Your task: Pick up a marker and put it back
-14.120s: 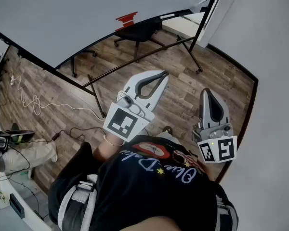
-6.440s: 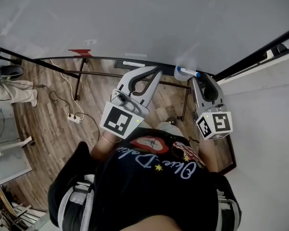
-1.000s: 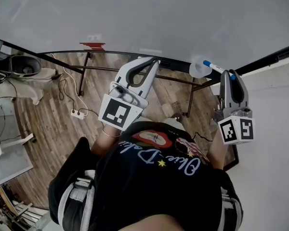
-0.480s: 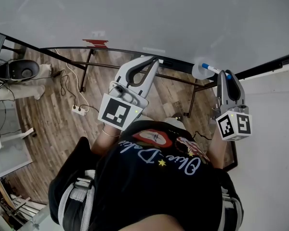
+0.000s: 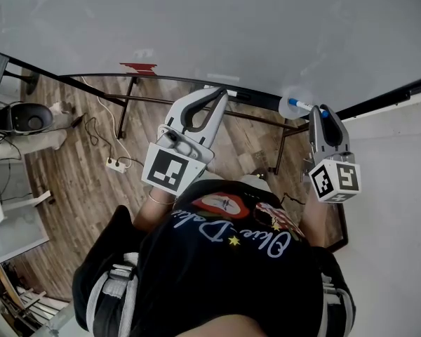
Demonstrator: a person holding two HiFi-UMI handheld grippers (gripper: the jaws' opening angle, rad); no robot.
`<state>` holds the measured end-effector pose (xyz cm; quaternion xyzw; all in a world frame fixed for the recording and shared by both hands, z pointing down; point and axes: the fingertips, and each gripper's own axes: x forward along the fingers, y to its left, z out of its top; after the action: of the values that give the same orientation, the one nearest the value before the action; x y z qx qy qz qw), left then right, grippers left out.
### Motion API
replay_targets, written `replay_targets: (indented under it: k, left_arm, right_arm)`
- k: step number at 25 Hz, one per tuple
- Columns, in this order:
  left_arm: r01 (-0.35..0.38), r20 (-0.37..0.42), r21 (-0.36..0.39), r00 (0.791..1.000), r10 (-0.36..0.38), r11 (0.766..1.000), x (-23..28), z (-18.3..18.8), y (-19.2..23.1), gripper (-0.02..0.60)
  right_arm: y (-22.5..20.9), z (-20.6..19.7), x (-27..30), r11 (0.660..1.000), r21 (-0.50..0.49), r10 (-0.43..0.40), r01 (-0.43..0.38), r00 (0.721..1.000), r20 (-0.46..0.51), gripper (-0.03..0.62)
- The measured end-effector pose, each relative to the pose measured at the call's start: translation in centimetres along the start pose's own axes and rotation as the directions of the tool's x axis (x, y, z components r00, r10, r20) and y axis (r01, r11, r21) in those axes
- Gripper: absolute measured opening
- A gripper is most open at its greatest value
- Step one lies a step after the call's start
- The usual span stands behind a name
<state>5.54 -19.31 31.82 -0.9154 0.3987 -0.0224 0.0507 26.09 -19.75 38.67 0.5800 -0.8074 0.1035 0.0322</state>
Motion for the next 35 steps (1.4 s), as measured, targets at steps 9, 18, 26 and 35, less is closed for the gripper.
replay_targets:
  k: [9, 18, 26, 35]
  left_arm:
    - [-0.008, -0.006, 0.002, 1.000, 0.008, 1.000, -0.4, 0.0, 0.2, 0.003]
    - [-0.014, -0.011, 0.005, 1.000, 0.014, 1.000, -0.6, 0.0, 0.4, 0.003]
    - [-0.011, -0.009, 0.010, 1.000, 0.011, 1.000, -0.4, 0.1, 0.4, 0.003]
    - [-0.002, -0.007, 0.009, 1.000, 0.002, 1.000, -0.3, 0.2, 0.3, 0.003]
  right_arm:
    - [-0.1, -1.2, 0.7, 1.000, -0.005, -0.011, 0.011, 1.000, -0.019, 0.075]
    - [-0.2, -2.6, 1.2, 1.000, -0.014, -0.023, 0.022, 0.999, -0.036, 0.074]
    - [-0.3, -3.6, 1.8, 0.999, -0.024, -0.025, 0.024, 0.999, -0.044, 0.075]
    - [0.0, -4.5, 1.6, 0.995, -0.090, -0.039, 0.032, 0.996, -0.077, 0.075]
